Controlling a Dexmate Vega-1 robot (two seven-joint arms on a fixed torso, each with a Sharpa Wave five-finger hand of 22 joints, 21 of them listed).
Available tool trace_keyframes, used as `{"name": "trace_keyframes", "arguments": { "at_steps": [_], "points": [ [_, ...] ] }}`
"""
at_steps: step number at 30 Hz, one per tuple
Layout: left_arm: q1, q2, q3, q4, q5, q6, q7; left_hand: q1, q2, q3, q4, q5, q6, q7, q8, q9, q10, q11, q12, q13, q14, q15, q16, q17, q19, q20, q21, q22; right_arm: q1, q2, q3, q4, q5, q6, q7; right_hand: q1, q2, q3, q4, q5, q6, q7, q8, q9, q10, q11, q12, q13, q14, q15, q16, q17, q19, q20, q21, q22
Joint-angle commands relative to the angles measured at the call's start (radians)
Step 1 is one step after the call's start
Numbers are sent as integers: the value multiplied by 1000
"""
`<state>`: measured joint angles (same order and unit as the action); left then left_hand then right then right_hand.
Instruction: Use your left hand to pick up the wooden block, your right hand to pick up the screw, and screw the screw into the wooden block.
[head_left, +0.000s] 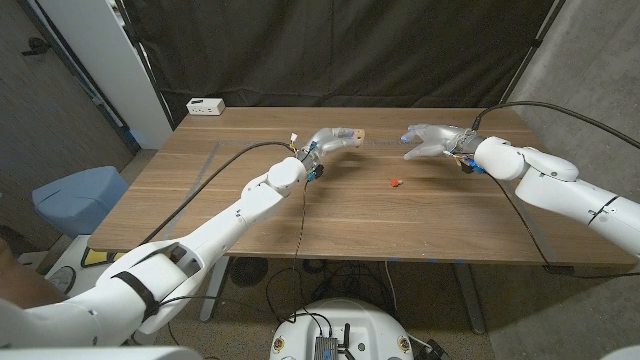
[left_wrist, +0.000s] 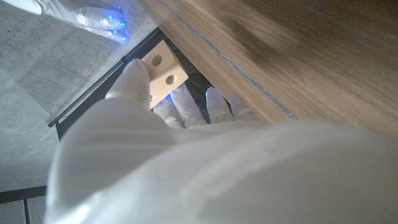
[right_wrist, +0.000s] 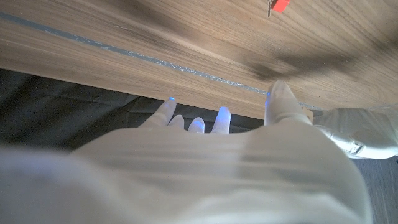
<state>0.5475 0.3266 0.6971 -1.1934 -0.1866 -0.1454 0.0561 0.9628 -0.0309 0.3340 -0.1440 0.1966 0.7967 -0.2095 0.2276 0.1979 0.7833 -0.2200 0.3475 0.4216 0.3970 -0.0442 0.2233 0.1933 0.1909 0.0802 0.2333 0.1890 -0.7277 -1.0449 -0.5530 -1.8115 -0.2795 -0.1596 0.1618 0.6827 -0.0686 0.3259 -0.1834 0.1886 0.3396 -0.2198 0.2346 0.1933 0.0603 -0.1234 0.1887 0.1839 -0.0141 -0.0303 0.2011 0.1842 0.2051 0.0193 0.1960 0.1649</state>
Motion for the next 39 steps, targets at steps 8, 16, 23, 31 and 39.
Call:
{"name": "trace_keyframes", "arguments": {
  "at_steps": [8, 16, 23, 31, 39],
  "points": [
    [78, -17, -4, -84, -1, 22, 119, 8, 11, -9, -2, 12, 6, -2, 2, 6, 4, -2, -1, 6, -3, -72, -3, 1, -8, 1, -6, 1, 35, 6, -36, -30, -118, -32, 93, 38, -11, 17, 1, 0, 1, 5, 4, 7, -26, 5, -8, 2, -10, 4, -7, 2, -3, 21, -8, 4],
    [97, 5, -13, -128, 4, 48, 140, 7, 15, -12, -1, 13, 9, 1, 2, 6, 7, -2, -2, 9, -4, -73, -4, 1, -12, 3, -9, 1, 53, 22, -61, -18, -171, -13, 116, 50, -17, 21, 2, 0, 1, 2, 2, 8, -36, 6, -9, 3, -13, 8, -8, 2, -5, 25, -8, 4],
    [115, 29, -21, -167, 4, 74, 149, 8, 16, -14, -1, 14, 11, 2, 1, 6, 9, -2, -4, 11, -3, -73, -4, 0, -12, 3, -9, 2, 65, 35, -81, -18, -224, -5, 135, 62, -21, 25, 2, 1, 8, 2, 5, 9, -39, 4, -9, 3, -14, 9, -8, 3, -3, 30, -8, 4],
    [127, 47, -29, -190, 6, 89, 159, 8, 18, -16, 0, 14, 12, 4, 1, 7, 10, -2, -5, 13, -3, -73, -4, 0, -12, 4, -10, 2, 67, 41, -94, -30, -280, -9, 159, 75, -27, 30, 3, 1, 21, 3, 11, 10, -42, 6, -8, 3, -13, 13, -6, 4, 1, 35, -7, 4],
    [121, 48, -31, -183, 7, 85, 159, 9, 20, -18, -1, 15, 15, 5, 1, 7, 13, -2, -6, 15, -2, -75, -4, 0, -12, 4, -10, 2, 65, 50, -107, -34, -332, -13, 176, 89, -36, 35, 6, 1, 26, 2, 13, 13, -40, 20, -4, 3, -1, 13, -1, 5, 23, 43, 0, 4]
  ]
}}
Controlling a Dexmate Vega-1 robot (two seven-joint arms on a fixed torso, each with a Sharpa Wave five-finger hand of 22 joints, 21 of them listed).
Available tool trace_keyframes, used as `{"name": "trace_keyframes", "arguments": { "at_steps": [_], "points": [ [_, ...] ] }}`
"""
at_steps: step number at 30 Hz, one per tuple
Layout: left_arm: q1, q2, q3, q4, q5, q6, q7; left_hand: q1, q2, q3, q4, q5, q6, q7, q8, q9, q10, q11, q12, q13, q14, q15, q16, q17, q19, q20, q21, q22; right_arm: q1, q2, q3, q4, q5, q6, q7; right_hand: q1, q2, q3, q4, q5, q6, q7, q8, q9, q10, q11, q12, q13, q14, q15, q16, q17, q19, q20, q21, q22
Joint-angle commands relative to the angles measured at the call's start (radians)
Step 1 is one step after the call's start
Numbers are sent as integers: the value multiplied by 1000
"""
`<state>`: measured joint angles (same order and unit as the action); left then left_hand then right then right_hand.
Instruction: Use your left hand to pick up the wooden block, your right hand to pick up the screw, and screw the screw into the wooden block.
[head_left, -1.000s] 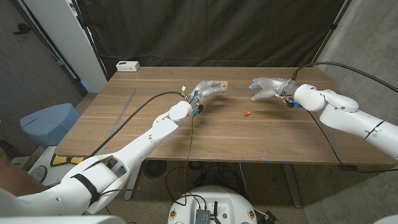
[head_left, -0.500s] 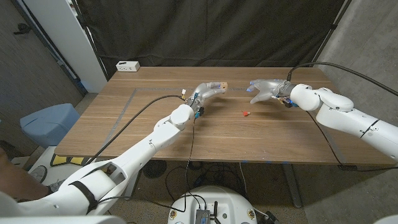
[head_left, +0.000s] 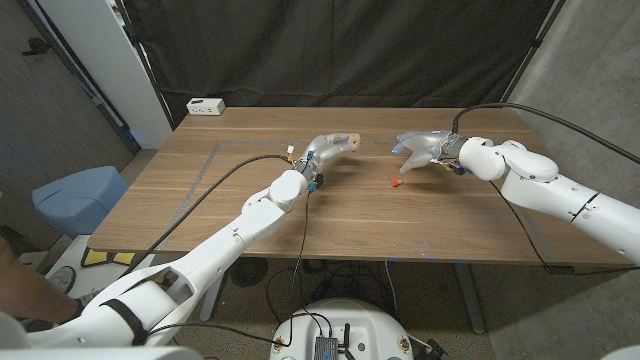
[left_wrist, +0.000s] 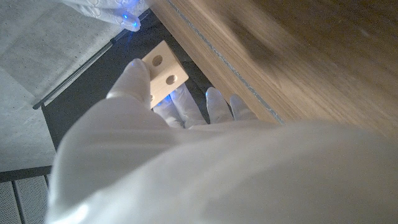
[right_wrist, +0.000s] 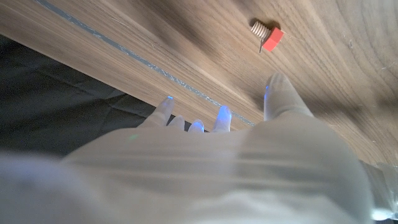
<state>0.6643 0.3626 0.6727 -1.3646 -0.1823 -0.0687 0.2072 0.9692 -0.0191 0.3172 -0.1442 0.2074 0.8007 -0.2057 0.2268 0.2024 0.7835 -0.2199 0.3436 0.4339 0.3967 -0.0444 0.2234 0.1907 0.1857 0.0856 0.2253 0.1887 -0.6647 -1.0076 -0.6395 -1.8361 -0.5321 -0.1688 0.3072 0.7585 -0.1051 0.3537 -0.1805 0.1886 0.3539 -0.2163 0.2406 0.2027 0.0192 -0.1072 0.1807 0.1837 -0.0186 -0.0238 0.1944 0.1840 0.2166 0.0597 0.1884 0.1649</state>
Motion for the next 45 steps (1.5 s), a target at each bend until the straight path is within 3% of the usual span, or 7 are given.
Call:
{"name": "trace_keyframes", "arguments": {
  "at_steps": [1, 20, 28, 45],
  "points": [
    [3, 12, -7, -10, 3, 7, 8, 3, 9, -1, -1, 4, 12, 0, 2, 2, 13, -2, -2, 3, -2, -75, -4, 2, -7, -2, -2, 2, 2, 13, -22, -13, -87, -7, 35, 14, -1, 8, 3, 1, 11, 0, 7, 4, 1, 5, 3, 4, 4, 7, 6, 5, 14, 3, 8, 4],
    [-15, -3, -2, 22, 3, -12, 0, 5, 14, -5, -1, 5, 13, 0, 0, 3, 17, -2, -6, 7, -5, -76, -6, 2, -11, 2, -5, 2, 0, 37, -50, -28, -204, -31, 81, 26, -14, 12, 6, -2, 40, 14, 20, 8, -4, 8, 4, 4, 4, 11, 6, 7, 26, 9, 9, 4],
    [-20, -8, 1, 32, 3, -16, -2, 9, 16, -6, -3, 6, 16, 1, 0, 3, 19, -2, -8, 9, -3, -77, -5, 2, -13, 2, -6, 2, 7, 47, -68, -28, -260, -34, 110, 37, -20, 19, 8, -3, 78, 23, 41, 15, -4, 6, 5, 4, 5, 0, 7, 9, 29, 12, 6, 4],
    [-35, -21, 4, 60, 2, -26, -5, 11, 17, -10, -3, 6, 20, 1, 0, 3, 22, -2, -11, 12, 0, -78, -4, 2, -16, 3, -7, 2, 8, 79, -81, -12, -303, -39, 134, 43, -25, 23, 11, -4, 85, 31, 49, 23, -6, 10, 5, 5, 5, 0, 7, 10, 33, 14, 5, 4]
  ]
}}
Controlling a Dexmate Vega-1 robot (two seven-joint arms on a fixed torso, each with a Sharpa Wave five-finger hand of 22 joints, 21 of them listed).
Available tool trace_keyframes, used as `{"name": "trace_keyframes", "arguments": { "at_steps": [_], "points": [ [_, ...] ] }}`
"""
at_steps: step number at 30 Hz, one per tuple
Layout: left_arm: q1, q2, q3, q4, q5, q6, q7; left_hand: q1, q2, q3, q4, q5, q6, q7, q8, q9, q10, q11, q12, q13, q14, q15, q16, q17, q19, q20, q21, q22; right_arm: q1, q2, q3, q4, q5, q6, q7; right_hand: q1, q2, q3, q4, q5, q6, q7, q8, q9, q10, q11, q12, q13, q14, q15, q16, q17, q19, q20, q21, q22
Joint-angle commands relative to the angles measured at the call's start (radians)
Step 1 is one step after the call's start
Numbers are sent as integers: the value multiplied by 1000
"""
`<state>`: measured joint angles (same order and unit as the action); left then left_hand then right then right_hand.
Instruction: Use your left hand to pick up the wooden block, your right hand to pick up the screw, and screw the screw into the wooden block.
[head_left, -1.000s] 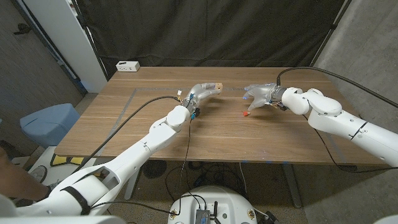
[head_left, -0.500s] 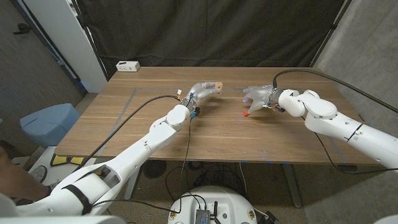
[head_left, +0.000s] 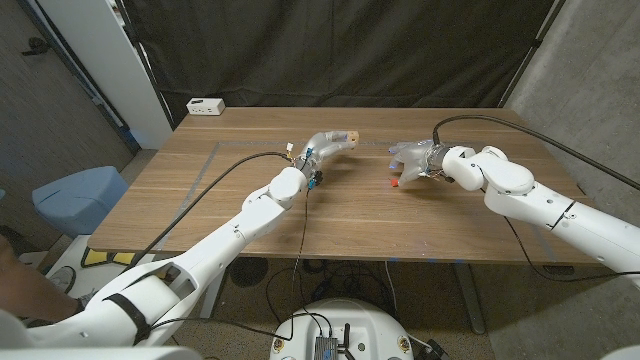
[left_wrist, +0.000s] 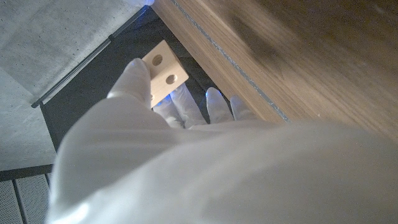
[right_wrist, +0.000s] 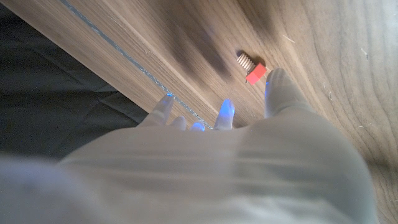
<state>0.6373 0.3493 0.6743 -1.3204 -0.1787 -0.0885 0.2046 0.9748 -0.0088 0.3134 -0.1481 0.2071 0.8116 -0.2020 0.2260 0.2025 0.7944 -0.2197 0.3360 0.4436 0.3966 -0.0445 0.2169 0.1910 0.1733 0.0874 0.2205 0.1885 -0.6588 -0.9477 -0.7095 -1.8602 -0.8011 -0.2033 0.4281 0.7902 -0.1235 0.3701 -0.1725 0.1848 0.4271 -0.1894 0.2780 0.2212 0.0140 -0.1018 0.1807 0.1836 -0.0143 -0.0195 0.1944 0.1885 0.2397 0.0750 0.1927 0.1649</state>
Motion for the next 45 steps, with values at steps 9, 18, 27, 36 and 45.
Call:
{"name": "trace_keyframes", "arguments": {
  "at_steps": [9, 18, 27, 36, 45],
  "points": [
    [-12, -9, 3, 27, -4, -10, -7, 4, 9, -8, 2, 7, 10, -1, 0, 3, 13, -2, -5, 4, 0, -77, 2, 2, -6, 3, -3, 3, 14, 36, -29, 25, -65, -1, 28, 14, -9, 9, 3, -1, 18, 9, 18, 8, -2, 4, 5, 5, 4, -5, 9, 6, 11, -1, 0, 4],
    [-14, -12, 4, 33, -6, -10, -8, 4, 12, -9, 3, 7, 10, 1, -1, 3, 15, -2, -6, 5, -1, -75, 2, 2, -8, 5, -4, 3, 20, 49, -36, 43, -73, 5, 24, 20, -11, 12, 3, 0, 29, 7, 26, 12, 0, 7, 6, 5, 7, -8, 10, 6, 15, 1, 1, 4],
    [-17, -15, 4, 36, -8, -8, -8, 5, 13, -11, 2, 8, 12, 0, -1, 3, 16, -2, -8, 7, 0, -76, 2, 2, -10, 5, -5, 3, 27, 54, -44, 56, -88, 15, 22, 36, -10, 22, 1, 2, 67, 12, 50, 20, 13, -3, 11, 6, 17, -14, 13, 7, 25, -4, 2, 4],
    [-22, -18, 6, 44, -8, -9, -9, 3, 15, -13, 4, 8, 14, 1, -1, 3, 17, -2, -11, 8, 0, -74, 2, 2, -11, 6, -5, 3, 30, 59, -50, 66, -102, 19, 10, 48, -10, 29, 0, 4, 93, 15, 69, 28, 27, -5, 14, 6, 25, -21, 15, 7, 34, -10, 3, 4],
    [-23, -19, 6, 43, -9, -3, -9, 2, 19, -14, 5, 9, 18, 2, 0, 3, 18, -2, -13, 9, 4, -75, 4, 2, -12, 5, -5, 3, 32, 62, -54, 75, -109, 32, -7, 64, -10, 39, 0, 5, 133, 6, 96, 38, 44, -12, 17, 7, 39, -28, 19, 8, 44, -15, 3, 4]
  ]
}}
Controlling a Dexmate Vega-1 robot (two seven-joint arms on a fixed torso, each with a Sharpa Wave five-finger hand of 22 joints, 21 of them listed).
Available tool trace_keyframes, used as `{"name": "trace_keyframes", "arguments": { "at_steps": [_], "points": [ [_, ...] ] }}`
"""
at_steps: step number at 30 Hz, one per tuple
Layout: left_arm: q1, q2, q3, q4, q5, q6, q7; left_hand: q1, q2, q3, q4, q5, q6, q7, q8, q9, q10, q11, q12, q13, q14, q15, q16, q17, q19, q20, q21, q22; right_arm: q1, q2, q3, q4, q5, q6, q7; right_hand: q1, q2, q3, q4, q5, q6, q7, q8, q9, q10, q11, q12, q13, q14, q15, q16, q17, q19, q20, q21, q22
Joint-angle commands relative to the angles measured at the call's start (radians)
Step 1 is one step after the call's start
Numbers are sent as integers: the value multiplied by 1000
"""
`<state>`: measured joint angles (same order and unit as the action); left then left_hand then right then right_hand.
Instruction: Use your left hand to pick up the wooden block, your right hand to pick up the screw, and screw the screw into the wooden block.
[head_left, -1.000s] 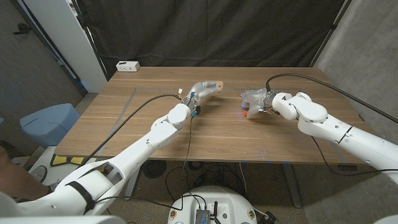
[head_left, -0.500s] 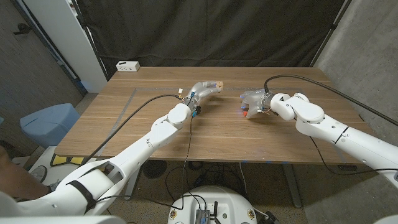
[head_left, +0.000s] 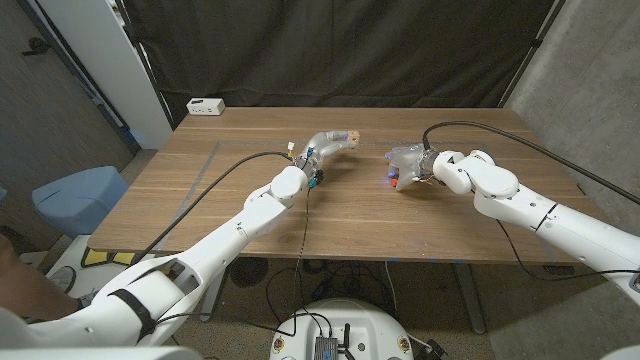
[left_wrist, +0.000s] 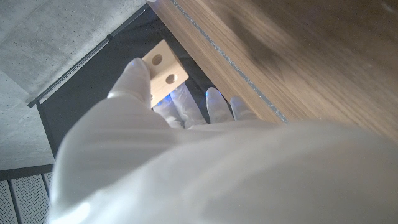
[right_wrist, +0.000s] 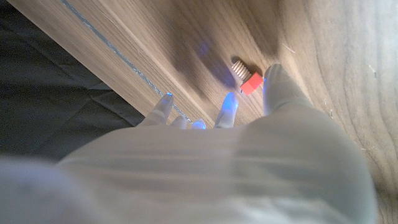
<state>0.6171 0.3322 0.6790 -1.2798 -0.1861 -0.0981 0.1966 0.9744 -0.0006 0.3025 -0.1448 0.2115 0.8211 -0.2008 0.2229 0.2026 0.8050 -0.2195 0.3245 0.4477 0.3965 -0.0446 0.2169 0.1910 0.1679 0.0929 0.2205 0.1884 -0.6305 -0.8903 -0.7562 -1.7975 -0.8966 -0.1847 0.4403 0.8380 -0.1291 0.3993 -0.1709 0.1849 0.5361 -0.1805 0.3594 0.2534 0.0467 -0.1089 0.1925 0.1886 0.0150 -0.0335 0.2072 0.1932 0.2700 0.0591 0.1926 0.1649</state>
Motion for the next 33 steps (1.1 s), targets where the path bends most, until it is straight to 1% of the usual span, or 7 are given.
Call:
{"name": "trace_keyframes", "arguments": {
  "at_steps": [1, 4, 11, 14, 22, 26, 33],
  "points": [
    [-2, -2, 2, 2, -3, 8, -1, 2, 11, -4, 2, 4, 9, 2, 3, 3, 8, -2, -1, 5, 4, -75, 4, 3, -7, -1, -5, 3, 3, 4, -7, 12, -15, 16, -22, 17, -5, 10, -1, 5, 26, -4, 16, 7, 13, -7, 6, 2, 10, -15, 6, 3, 15, 0, 3, 4],
    [-3, -3, 3, 3, -2, 8, -1, 1, 12, -4, 2, 5, 9, 2, 3, 3, 9, -2, -2, 6, 6, -75, 5, 3, -7, -1, -5, 3, 0, 3, -6, 11, -20, 17, -32, 24, -5, 14, -1, 5, 43, -6, 28, 11, 22, -14, 8, 2, 17, -20, 7, 3, 22, -2, 5, 4],
    [-7, -5, 4, 6, 0, 6, 1, 0, 13, -6, 3, 5, 12, 2, 3, 3, 10, -2, -3, 7, 7, -75, 5, 3, -8, -1, -5, 3, -2, 6, -6, 14, -26, 22, -44, 34, -5, 20, -1, 5, 58, -12, 43, 19, 32, -35, 8, 2, 25, -28, 8, 4, 30, -5, 5, 4],
    [-8, -6, 4, 8, 0, 5, -1, -1, 14, -6, 4, 5, 11, 3, 3, 3, 11, -2, -3, 7, 7, -74, 5, 3, -8, 0, -5, 3, -2, 7, -6, 19, -27, 28, -54, 39, -6, 22, -1, 5, 75, -13, 54, 23, 39, -35, 9, 2, 29, -30, 9, 4, 35, -7, 5, 4],
    [-11, -10, 6, 12, -1, 9, 0, -4, 18, -8, 6, 5, 12, 4, 2, 3, 12, -2, -5, 8, 7, -72, 5, 3, -9, 1, -5, 3, -1, 6, -6, 27, -27, 44, -71, 52, -5, 30, 0, 5, 124, -14, 89, 36, 59, -49, 11, 3, 38, -39, 9, 5, 45, -12, 5, 5],
    [-11, -10, 6, 11, -1, 12, 1, -6, 19, -8, 7, 5, 13, 5, 2, 3, 12, -1, -5, 9, 7, -73, 5, 4, -10, 2, -6, 3, -1, 7, -6, 30, -27, 48, -77, 55, -6, 32, 0, 4, 131, -16, 95, 39, 61, -53, 10, 3, 39, -42, 8, 5, 49, -14, 5, 5],
    [-15, -12, 8, 16, -3, 13, -2, -9, 21, -10, 8, 5, 13, 6, 2, 3, 13, -1, -7, 10, 7, -72, 5, 4, -12, 4, -6, 3, -4, 9, -6, 38, -24, 54, -90, 65, -8, 36, 0, 3, 161, -18, 119, 49, 77, -62, 12, 3, 47, -45, 9, 5, 57, -18, 5, 5]
  ]
}}
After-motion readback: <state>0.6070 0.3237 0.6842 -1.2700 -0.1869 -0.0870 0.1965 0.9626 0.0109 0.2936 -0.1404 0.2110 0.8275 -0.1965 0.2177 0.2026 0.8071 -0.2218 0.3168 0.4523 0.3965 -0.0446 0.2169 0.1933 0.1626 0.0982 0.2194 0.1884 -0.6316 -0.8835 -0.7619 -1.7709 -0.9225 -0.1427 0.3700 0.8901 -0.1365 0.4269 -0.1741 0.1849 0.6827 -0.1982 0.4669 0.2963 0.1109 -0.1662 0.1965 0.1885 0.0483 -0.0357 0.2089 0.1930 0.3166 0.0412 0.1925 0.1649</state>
